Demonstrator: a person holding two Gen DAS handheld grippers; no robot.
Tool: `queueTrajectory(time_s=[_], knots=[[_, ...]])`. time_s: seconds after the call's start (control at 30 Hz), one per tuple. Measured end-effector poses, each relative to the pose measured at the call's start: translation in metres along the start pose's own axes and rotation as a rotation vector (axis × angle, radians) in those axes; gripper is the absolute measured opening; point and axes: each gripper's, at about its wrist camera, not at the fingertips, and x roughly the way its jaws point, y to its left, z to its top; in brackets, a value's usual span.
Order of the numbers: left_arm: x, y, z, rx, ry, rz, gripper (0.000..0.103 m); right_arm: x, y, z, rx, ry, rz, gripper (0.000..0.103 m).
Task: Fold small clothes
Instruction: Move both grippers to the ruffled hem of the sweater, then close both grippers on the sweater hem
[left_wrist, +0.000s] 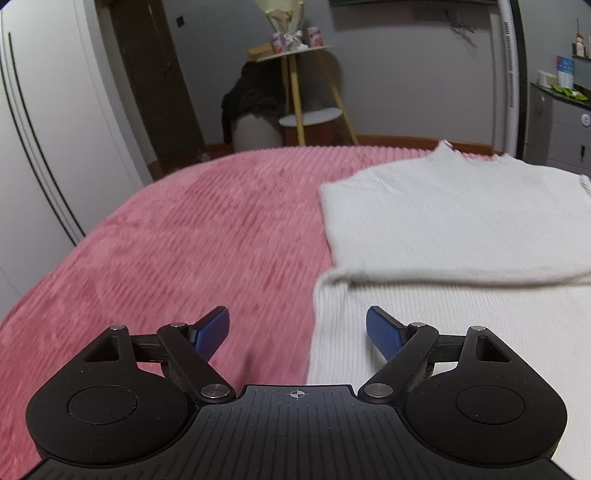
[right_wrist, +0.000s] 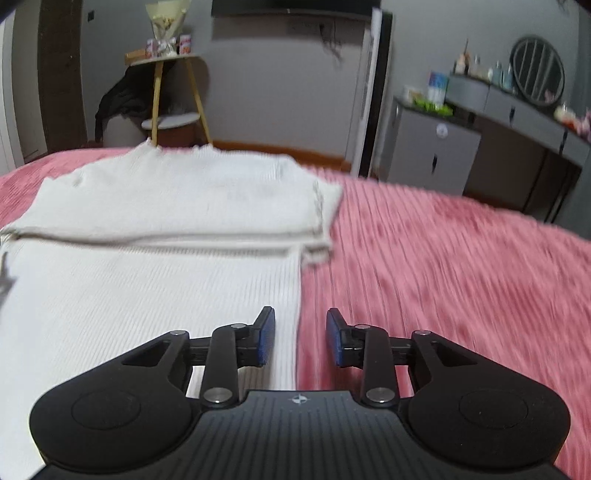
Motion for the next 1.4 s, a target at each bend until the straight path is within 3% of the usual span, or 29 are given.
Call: queueTrajectory(time_s=[0.27, 0.4, 0.53, 0.6, 0.7, 0.8, 0.83, 0.87, 0.9, 1.03, 1.17, 1.23, 1.4], knots=[[-0.029, 0.029, -0.066, -0.027, 0.181, -0.050, 0.087, -0.035, -0.018, -0.042, 0.075, 0.178, 0.127, 0.038], [-0.045, 0.042, -0.072, -0.085, 0.215, -0.098, 0.084, -0.046, -0.022, -0.052, 0.089, 0.215, 0.153, 0.038], [-0.052, 0.044, -0.080, -0.067, 0.271, -0.171, 0.064, -0.052, -0.033, -0.053, 0.167, 0.273, 0.220, 0.038], [-0.052, 0.047, -0.082, -0.093, 0.285, -0.186, 0.061, -0.052, -0.038, -0.057, 0.211, 0.300, 0.272, 0.038], [-0.053, 0.052, -0.082, -0.134, 0.299, -0.213, 0.048, -0.047, -0.044, -0.064, 0.274, 0.325, 0.332, 0.037], [-0.055, 0.051, -0.084, -0.123, 0.298, -0.210, 0.036, -0.047, -0.047, -0.066, 0.291, 0.326, 0.350, 0.026], [-0.056, 0.051, -0.083, -0.120, 0.298, -0.213, 0.032, -0.047, -0.046, -0.066, 0.289, 0.326, 0.358, 0.017], [-0.057, 0.051, -0.083, -0.120, 0.299, -0.227, 0.018, -0.048, -0.045, -0.065, 0.280, 0.322, 0.359, 0.011], [-0.057, 0.051, -0.082, -0.120, 0.301, -0.236, 0.015, -0.051, -0.043, -0.065, 0.266, 0.316, 0.361, 0.010], [-0.057, 0.054, -0.082, -0.123, 0.308, -0.253, 0.014, -0.053, -0.040, -0.062, 0.240, 0.310, 0.377, 0.009], [-0.060, 0.058, -0.083, -0.080, 0.340, -0.277, 0.028, -0.048, -0.047, -0.065, 0.265, 0.368, 0.404, 0.014], [-0.062, 0.059, -0.086, -0.059, 0.354, -0.303, 0.028, -0.049, -0.049, -0.066, 0.254, 0.384, 0.419, 0.014], [-0.063, 0.059, -0.084, -0.036, 0.392, -0.338, 0.011, -0.051, -0.049, -0.070, 0.241, 0.409, 0.458, 0.010]])
